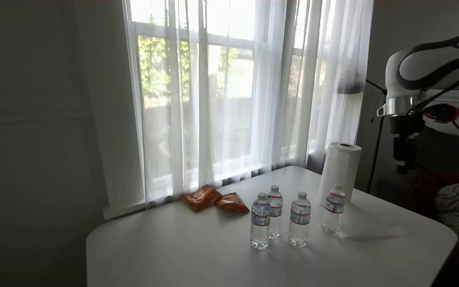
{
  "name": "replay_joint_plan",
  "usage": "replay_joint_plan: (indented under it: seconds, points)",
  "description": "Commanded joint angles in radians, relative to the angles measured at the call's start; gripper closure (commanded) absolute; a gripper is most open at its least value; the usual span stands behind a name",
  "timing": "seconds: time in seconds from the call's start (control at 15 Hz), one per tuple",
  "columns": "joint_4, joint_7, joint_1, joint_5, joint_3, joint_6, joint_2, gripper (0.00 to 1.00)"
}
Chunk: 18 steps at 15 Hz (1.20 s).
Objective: Move the piece of paper towel to the right
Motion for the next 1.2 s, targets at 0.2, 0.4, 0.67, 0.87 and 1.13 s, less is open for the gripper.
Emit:
replay_joint_plan:
  seconds: [0.2, 0.4, 0.67, 0.87, 1.13]
  points:
    - [-0.009, 0.125, -0.034, -0.059, 0.047, 0.019, 0.071, 0.00]
    - [-0.037, 0.248, -0.037, -0.078, 0.070, 0.086, 0.126, 0.00]
    - [-0.083, 0.361, -0.049, -0.066, 0.076, 0.238, 0.192, 0.00]
    - [-0.072, 0.345, -0.048, -0.051, 0.076, 0.232, 0.213, 0.00]
    - [-0.078, 0.355, -0.062, -0.051, 0.069, 0.246, 0.240, 0.00]
